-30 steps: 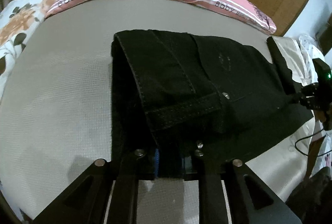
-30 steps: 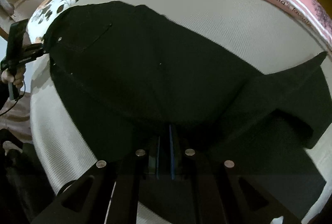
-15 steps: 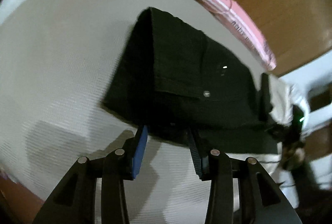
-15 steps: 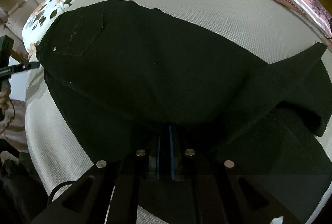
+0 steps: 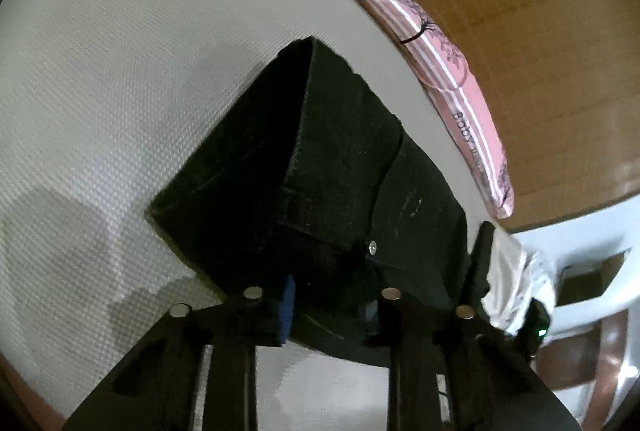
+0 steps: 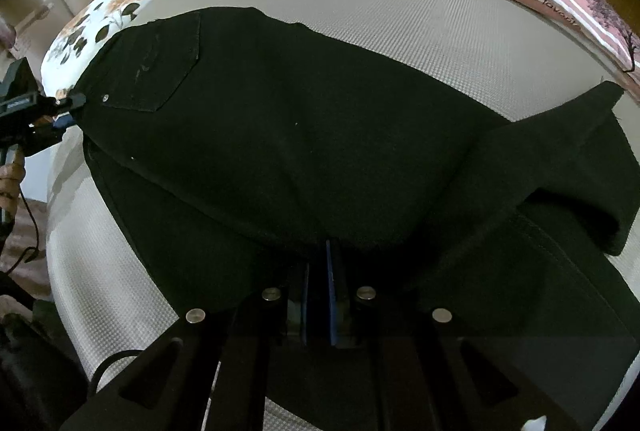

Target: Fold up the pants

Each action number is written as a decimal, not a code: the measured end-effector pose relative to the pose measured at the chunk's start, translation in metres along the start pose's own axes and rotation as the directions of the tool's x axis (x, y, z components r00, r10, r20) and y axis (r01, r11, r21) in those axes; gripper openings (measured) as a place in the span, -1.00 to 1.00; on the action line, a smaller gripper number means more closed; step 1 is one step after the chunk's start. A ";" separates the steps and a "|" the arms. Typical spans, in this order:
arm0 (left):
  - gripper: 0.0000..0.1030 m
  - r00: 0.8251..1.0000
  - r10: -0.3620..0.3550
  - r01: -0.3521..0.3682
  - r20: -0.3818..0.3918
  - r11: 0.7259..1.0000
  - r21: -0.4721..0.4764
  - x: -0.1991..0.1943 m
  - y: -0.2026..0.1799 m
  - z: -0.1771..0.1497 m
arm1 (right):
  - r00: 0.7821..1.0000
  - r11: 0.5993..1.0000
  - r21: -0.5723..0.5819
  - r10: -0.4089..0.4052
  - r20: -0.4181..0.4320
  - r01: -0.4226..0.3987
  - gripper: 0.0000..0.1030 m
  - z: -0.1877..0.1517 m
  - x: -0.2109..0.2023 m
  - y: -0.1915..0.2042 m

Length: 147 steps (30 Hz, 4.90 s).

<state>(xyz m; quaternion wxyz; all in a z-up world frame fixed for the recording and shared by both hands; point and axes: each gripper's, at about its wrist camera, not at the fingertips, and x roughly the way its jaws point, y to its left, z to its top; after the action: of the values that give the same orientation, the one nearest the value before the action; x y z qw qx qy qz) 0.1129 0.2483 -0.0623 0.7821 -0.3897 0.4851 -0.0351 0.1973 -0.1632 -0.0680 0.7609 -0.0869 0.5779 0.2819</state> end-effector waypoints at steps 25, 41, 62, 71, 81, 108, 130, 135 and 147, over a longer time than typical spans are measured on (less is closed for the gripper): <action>-0.30 0.961 0.274 -0.271 0.049 0.885 0.379 -0.027 -0.028 -0.017 | 0.958 0.941 0.220 0.218 0.186 -0.257 -0.31 -0.025 -0.064 -0.015; -0.29 0.991 0.040 0.083 -0.127 0.564 0.822 0.048 -0.204 -0.142 | 0.969 0.837 0.513 0.075 0.236 -0.189 -0.31 -0.041 -0.118 -0.132; -0.77 0.954 0.123 0.165 -0.274 0.549 0.819 0.172 -0.270 -0.204 | 0.982 0.747 0.645 0.059 0.178 -0.161 -0.32 0.017 -0.064 -0.242; -0.90 0.955 0.106 0.166 -0.276 0.579 0.798 0.172 -0.264 -0.200 | 0.985 0.631 0.762 0.027 0.169 -0.147 -0.32 0.039 -0.029 -0.307; -0.90 0.943 0.086 0.196 -0.323 0.640 0.743 0.181 -0.255 -0.192 | 0.965 0.573 0.784 0.050 0.256 -0.238 -0.58 0.053 -0.007 -0.332; -0.90 0.940 0.082 0.199 -0.331 0.657 0.727 0.182 -0.255 -0.193 | 0.960 0.628 0.743 0.021 0.280 -0.230 -0.90 0.083 -0.020 -0.332; -0.90 0.970 0.038 0.195 -0.242 0.475 0.858 0.150 -0.289 -0.195 | 0.822 0.524 0.777 -0.227 0.522 -0.349 -0.91 -0.081 -0.271 -0.301; -0.90 0.958 0.080 0.221 -0.276 0.409 0.885 0.159 -0.282 -0.211 | 0.873 0.364 0.884 -0.276 0.402 -0.292 -0.92 -0.171 -0.244 -0.309; -0.90 0.952 0.110 0.236 -0.284 0.326 0.916 0.158 -0.278 -0.227 | 0.922 0.251 0.955 -0.309 0.235 -0.160 -0.93 -0.231 -0.191 -0.310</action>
<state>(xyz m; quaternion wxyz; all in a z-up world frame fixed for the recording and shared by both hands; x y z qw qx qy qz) 0.1076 -0.1437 -0.0498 0.7780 0.1273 0.4693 -0.3979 0.1367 -0.5874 -0.0235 0.7615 0.4236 0.4650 -0.1565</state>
